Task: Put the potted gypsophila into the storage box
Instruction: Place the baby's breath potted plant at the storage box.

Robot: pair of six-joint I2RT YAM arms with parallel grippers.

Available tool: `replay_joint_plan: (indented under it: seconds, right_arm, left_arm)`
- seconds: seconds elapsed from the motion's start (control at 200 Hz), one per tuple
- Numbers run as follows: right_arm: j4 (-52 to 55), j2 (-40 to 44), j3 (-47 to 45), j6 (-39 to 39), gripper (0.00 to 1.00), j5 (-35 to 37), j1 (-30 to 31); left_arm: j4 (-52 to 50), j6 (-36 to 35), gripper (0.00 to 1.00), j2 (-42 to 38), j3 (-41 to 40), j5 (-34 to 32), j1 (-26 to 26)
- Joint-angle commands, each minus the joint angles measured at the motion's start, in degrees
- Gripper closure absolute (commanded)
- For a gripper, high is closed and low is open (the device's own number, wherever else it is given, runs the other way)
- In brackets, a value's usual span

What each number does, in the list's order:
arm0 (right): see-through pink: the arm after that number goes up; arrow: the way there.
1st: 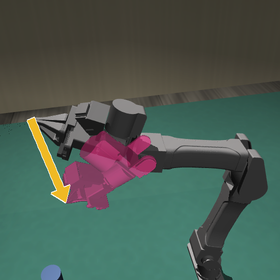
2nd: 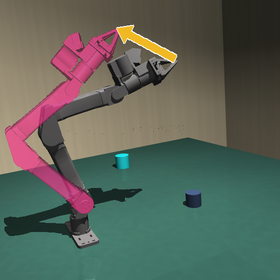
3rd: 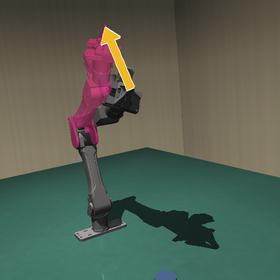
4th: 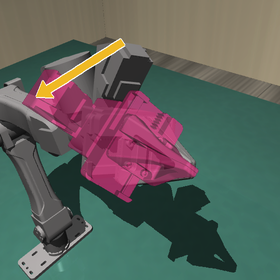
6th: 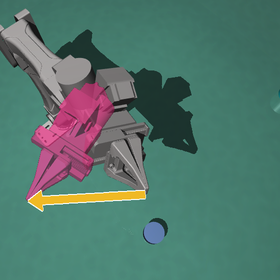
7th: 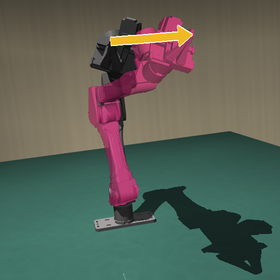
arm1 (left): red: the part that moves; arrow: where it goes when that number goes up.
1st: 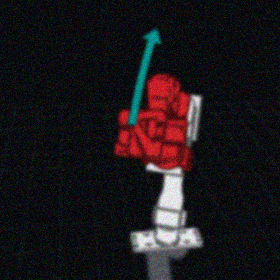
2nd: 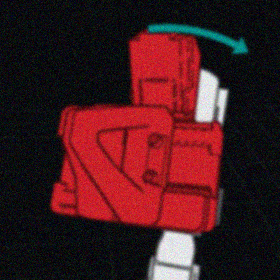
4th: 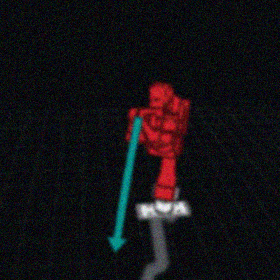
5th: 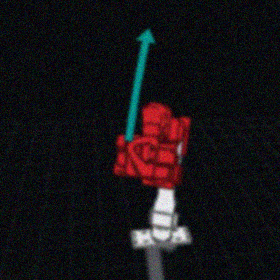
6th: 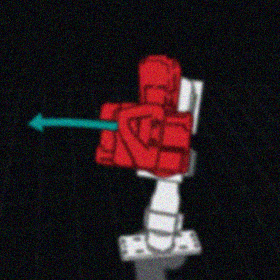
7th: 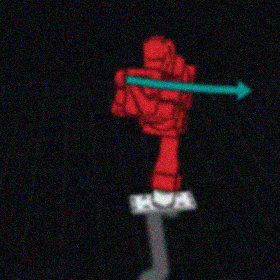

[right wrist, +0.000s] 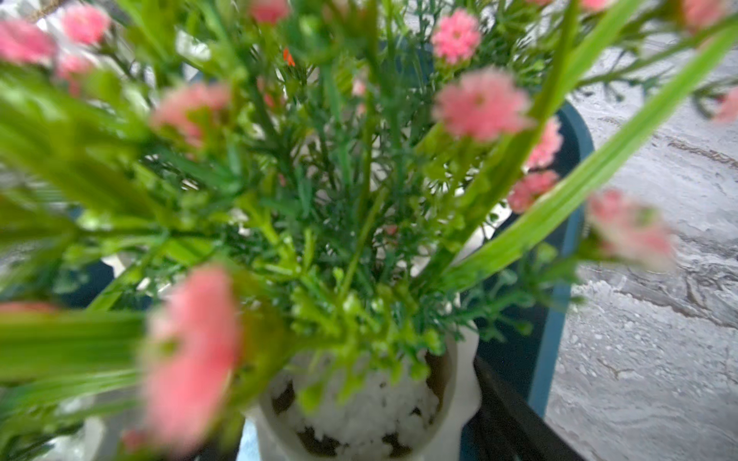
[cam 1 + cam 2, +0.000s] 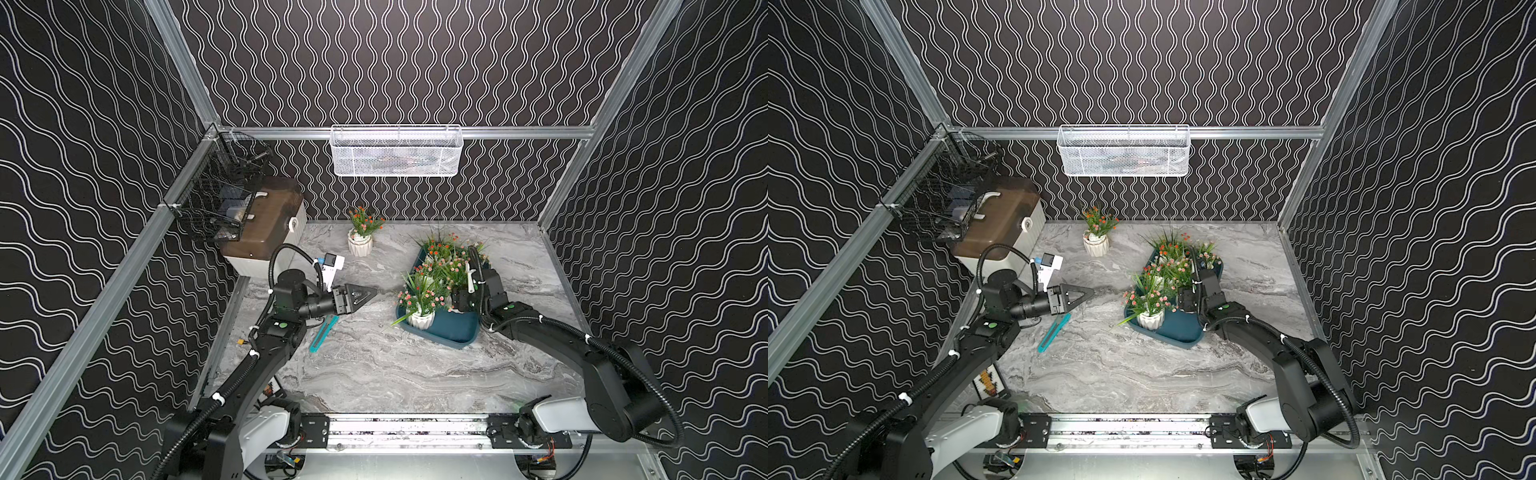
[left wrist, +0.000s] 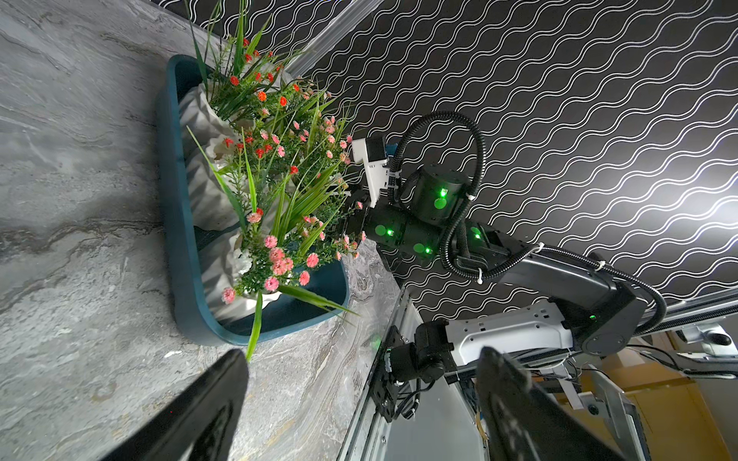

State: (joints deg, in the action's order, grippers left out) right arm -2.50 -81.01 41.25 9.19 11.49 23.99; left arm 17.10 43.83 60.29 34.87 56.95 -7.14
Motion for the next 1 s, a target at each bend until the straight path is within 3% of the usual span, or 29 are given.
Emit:
replay_joint_plan:
  seconds: [0.0, 0.125, 0.325, 0.485, 0.996]
  right_arm:
    - [-5.58, -0.93, 0.09, -0.93, 0.22, 0.47, 0.01]
    - [-5.44, -2.15, 0.56, -0.92, 0.2, 0.29, 0.01]
    - [-2.33, -3.34, 1.92, -0.24, 0.06, -0.21, 0.01]
    - [1.5, -3.51, 3.69, 1.02, 0.02, -0.68, 0.01]
    - [12.86, 12.85, 5.91, 5.95, 0.0, -2.7, 0.01]
  left_arm:
    - [0.87, -0.21, 0.08, -0.08, 0.54, 0.33, -0.07]
    - [0.43, -0.53, 0.08, 0.18, 0.72, 0.36, -0.07]
    - [-0.49, -1.17, 0.08, 0.28, 1.12, 0.24, 0.0]
    - [-0.65, -1.11, 0.08, 0.51, 1.16, 0.3, 0.0]
    - [-3.16, -2.22, 0.08, 0.97, 1.49, -0.86, -0.07]
